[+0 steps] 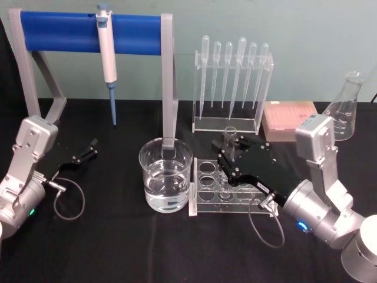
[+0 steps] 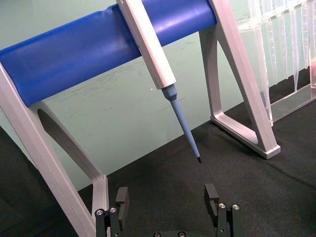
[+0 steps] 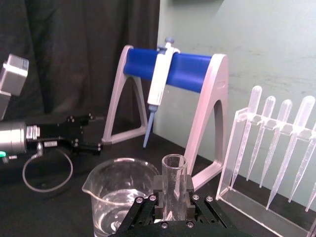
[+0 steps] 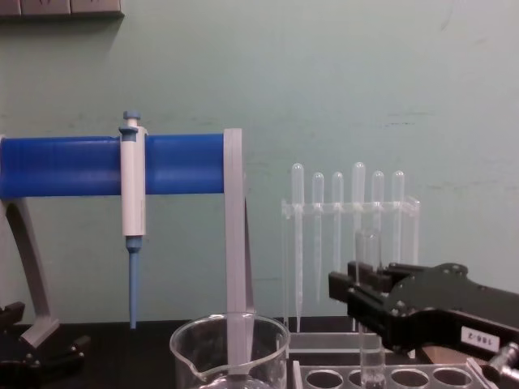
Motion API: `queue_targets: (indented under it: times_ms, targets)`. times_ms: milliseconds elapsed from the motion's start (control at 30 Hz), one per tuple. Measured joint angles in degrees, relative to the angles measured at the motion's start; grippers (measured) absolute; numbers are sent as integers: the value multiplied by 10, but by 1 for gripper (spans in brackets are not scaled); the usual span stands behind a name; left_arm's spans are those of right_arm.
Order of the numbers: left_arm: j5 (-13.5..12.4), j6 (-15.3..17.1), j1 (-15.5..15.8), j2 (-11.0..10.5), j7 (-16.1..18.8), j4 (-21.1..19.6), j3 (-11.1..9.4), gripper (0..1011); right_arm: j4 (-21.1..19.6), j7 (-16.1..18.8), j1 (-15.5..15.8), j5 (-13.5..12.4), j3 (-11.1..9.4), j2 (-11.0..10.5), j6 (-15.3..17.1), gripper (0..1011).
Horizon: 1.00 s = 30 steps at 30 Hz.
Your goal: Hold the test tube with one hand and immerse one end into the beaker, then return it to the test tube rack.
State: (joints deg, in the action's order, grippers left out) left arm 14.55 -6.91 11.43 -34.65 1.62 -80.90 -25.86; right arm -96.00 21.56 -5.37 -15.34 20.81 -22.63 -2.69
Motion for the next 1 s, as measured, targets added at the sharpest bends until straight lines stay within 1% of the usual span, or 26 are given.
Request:
queue_targets:
  times_ms: [167, 200, 267, 433, 500, 600, 667, 700, 733, 767, 800, 833, 900, 933, 967, 1000]
  targets:
    - [0, 0, 0, 0, 0, 0, 0, 1000, 0, 0, -5, 16, 6, -3, 17, 226]
    - [0, 0, 0, 0, 0, 0, 0, 1000, -2, 0, -7, 21, 8, -4, 26, 241]
    - [0, 0, 0, 0, 0, 0, 0, 1000, -2, 0, -9, 23, 8, -4, 33, 274]
    - [0, 0, 0, 0, 0, 0, 0, 1000, -6, 0, -10, 30, 10, -5, 51, 426]
    - [0, 0, 0, 0, 0, 0, 0, 1000, -13, -3, -4, 32, 8, -7, 55, 512]
    - [0, 0, 0, 0, 0, 0, 0, 1000, -27, -9, 8, 34, 3, -11, 61, 594]
    - [0, 0, 0, 0, 0, 0, 0, 1000, -53, -19, 29, 36, -6, -19, 69, 674]
    - [0, 0, 0, 0, 0, 0, 0, 1000, -75, -27, 48, 38, -14, -25, 76, 715]
    - [0, 0, 0, 0, 0, 0, 0, 1000, -75, -27, 48, 38, -14, -25, 76, 715]
    - [0, 0, 0, 0, 0, 0, 0, 1000, -99, -36, 69, 39, -25, -33, 85, 755]
    - [0, 0, 0, 0, 0, 0, 0, 1000, -113, -40, 81, 40, -31, -36, 89, 768]
    - [0, 0, 0, 0, 0, 0, 0, 1000, -134, -47, 102, 40, -42, -42, 95, 820]
    - [0, 0, 0, 0, 0, 0, 0, 1000, -157, -58, 127, 40, -57, -48, 99, 865]
    - [0, 0, 0, 0, 0, 0, 0, 1000, -172, -69, 149, 40, -74, -52, 102, 916]
    - [0, 0, 0, 0, 0, 0, 0, 1000, -177, -76, 161, 40, -84, -52, 102, 931]
    - [0, 0, 0, 0, 0, 0, 0, 1000, -183, -91, 181, 40, -103, -51, 100, 963]
